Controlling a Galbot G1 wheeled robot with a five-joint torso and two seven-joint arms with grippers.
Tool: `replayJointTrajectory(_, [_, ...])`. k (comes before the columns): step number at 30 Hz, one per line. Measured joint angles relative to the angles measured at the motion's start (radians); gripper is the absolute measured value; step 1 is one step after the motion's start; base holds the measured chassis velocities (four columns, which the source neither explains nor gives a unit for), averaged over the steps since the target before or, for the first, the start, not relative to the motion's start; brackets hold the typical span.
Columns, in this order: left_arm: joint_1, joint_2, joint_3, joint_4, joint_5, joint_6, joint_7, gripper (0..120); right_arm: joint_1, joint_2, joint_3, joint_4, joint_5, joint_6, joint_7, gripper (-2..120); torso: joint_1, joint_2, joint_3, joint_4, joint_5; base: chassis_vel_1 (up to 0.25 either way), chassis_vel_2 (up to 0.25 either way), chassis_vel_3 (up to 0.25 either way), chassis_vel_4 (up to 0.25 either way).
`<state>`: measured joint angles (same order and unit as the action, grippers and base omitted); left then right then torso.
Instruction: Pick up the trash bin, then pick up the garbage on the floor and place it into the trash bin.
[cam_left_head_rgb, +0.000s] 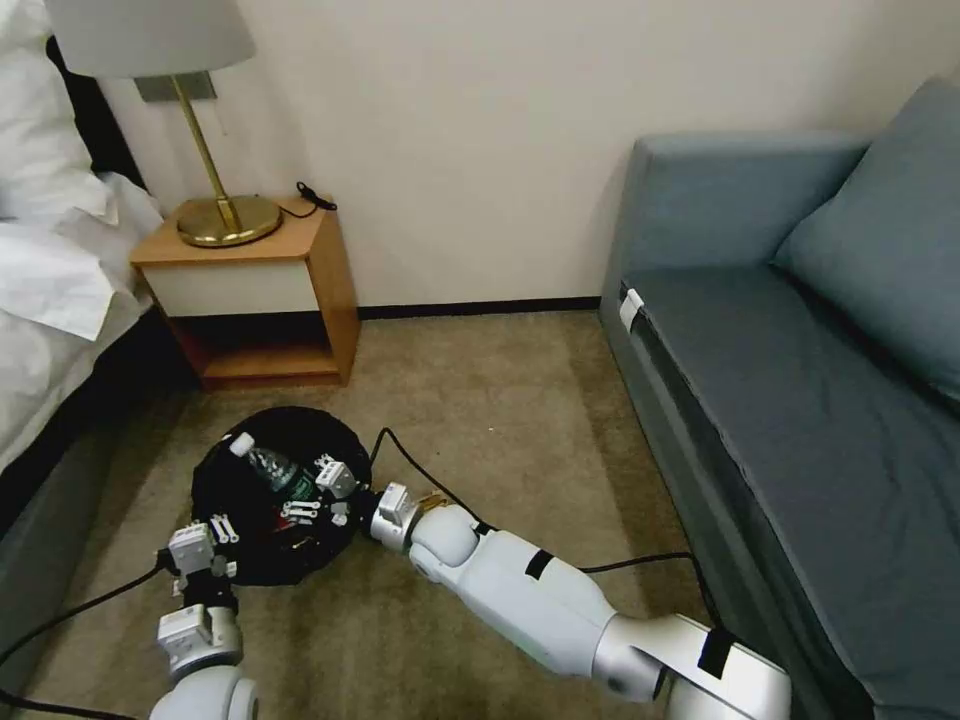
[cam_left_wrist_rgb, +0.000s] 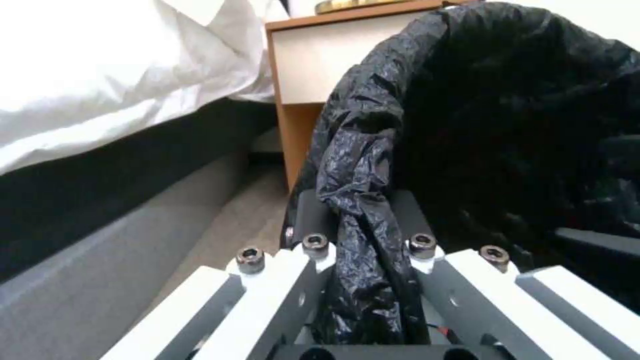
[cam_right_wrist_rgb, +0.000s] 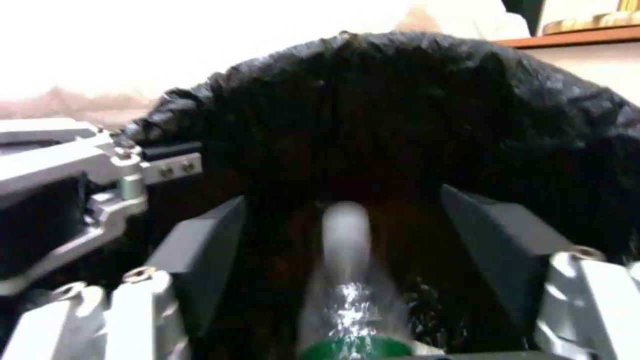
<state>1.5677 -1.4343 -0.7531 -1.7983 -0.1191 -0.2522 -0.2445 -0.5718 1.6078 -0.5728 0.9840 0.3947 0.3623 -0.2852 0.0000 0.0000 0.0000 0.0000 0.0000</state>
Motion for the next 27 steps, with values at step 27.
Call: replayJointTrajectory(27, [-0.089, 0.057, -0.060, 0.112, -0.010, -0.001, -0.077, 6, 0.003, -0.057, 0.175, 0.012, -0.323, -0.003, 0.459, 100, 0.000, 0.000, 0.000, -0.0001, 0.0000, 0.000, 0.000, 0.000, 0.000])
